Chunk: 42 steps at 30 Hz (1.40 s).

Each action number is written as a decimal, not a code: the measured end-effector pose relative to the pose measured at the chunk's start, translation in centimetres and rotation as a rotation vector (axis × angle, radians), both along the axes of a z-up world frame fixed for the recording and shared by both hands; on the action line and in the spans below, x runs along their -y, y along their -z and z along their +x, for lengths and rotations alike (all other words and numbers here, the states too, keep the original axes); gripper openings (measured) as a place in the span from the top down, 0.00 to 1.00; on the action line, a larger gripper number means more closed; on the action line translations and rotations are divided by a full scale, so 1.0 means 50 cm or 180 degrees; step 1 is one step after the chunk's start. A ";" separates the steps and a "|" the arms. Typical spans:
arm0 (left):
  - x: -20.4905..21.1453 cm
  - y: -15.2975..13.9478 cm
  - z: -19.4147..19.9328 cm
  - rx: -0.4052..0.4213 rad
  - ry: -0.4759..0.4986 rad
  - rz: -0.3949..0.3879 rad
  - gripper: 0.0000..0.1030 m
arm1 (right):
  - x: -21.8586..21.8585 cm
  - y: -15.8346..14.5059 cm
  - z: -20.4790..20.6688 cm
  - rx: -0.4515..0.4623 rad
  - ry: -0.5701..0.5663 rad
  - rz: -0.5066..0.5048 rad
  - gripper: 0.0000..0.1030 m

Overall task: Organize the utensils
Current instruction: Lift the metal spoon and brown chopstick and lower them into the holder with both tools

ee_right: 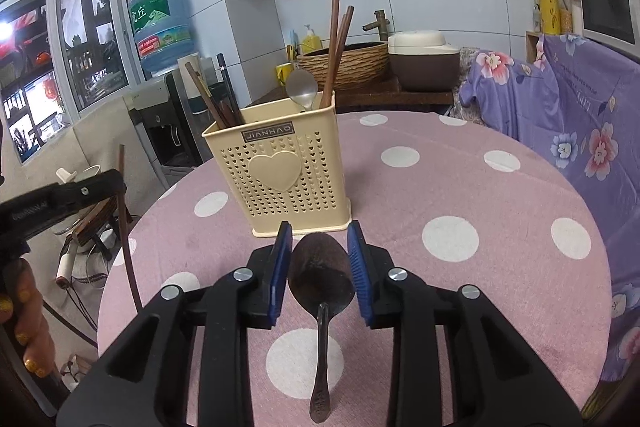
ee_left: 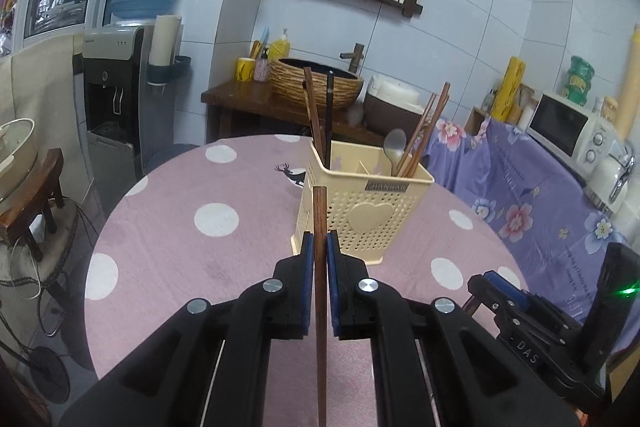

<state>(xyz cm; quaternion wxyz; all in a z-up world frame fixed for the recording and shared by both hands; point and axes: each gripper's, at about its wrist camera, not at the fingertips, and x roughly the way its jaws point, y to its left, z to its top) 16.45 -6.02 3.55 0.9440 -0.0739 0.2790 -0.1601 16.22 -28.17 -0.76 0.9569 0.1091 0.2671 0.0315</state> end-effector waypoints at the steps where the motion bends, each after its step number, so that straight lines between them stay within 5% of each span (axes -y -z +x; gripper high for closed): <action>1: -0.004 -0.003 -0.001 0.0024 -0.0003 -0.0008 0.93 | 0.000 -0.001 0.001 0.0001 -0.0001 -0.0001 0.75; 6: -0.013 -0.014 -0.002 0.0083 -0.0002 -0.0030 0.93 | -0.005 -0.002 0.007 -0.0031 -0.0023 -0.0023 0.92; 11: -0.012 -0.011 -0.001 0.0091 0.0013 -0.0038 0.93 | -0.001 0.021 0.019 -0.0169 0.0013 -0.0041 0.92; 13: -0.014 -0.012 -0.002 0.0092 0.0022 -0.0042 0.93 | 0.006 0.034 0.025 -0.0234 0.0082 -0.0019 0.84; 15: -0.015 -0.013 -0.004 0.0102 0.0025 -0.0046 0.93 | 0.012 0.055 0.035 -0.0389 0.0157 -0.0051 0.51; 27: -0.017 -0.019 -0.009 0.0141 0.0032 -0.0044 0.93 | -0.019 0.194 0.082 -0.1278 0.0452 -0.0167 0.49; 30: -0.017 -0.020 -0.008 0.0140 0.0033 -0.0046 0.93 | -0.035 0.199 0.092 -0.1284 0.0471 -0.0341 0.51; 33: -0.014 -0.021 -0.009 0.0144 0.0039 -0.0046 0.93 | -0.041 0.201 0.103 -0.1297 0.0464 -0.0484 0.63; 37: -0.012 -0.027 -0.010 0.0172 0.0044 -0.0043 0.93 | -0.024 0.188 0.095 -0.1217 0.0329 -0.0256 0.63; 42: -0.018 -0.041 -0.012 0.0240 0.0037 -0.0068 0.93 | 0.004 0.111 0.050 -0.0768 0.0149 0.0038 0.63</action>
